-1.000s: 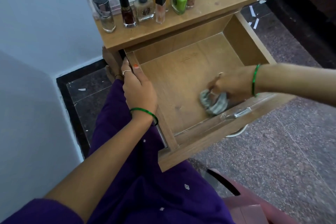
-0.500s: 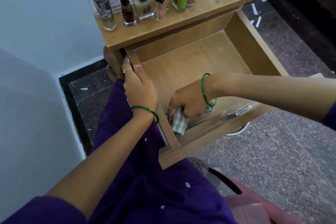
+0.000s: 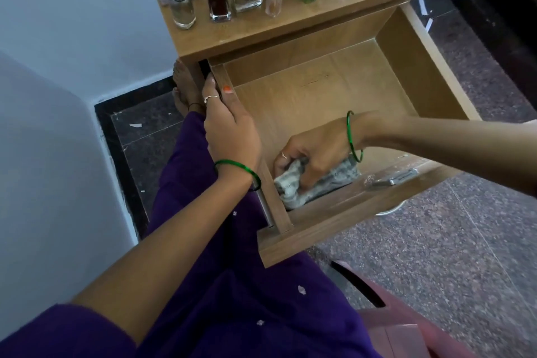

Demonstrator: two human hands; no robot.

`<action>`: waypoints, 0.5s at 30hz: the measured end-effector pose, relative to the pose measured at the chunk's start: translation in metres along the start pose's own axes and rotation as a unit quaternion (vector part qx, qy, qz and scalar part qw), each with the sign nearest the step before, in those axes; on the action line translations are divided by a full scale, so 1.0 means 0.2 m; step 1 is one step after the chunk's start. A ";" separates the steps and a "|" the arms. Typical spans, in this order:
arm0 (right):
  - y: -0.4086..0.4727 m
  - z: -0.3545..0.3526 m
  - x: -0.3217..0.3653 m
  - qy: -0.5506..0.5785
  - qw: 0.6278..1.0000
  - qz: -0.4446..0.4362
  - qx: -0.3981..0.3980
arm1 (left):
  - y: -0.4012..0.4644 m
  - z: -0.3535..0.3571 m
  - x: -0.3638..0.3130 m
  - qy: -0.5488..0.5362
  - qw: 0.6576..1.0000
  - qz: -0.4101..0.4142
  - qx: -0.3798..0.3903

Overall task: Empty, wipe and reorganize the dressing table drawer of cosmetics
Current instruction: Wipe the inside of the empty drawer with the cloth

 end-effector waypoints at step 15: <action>-0.46 -0.28 -0.47 -0.283 0.918 0.276 -0.040 | -0.01 0.00 -0.01 -0.014 1.000 0.008 0.001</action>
Point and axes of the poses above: each hand's wrist, its own y-axis towards the middle knuckle, its own z-axis out of the palm, x = y × z, the point moved 9 cm from there along y, towards the middle knuckle, and after that the axes turned 3 degrees about -x, right-handed, at the moved point
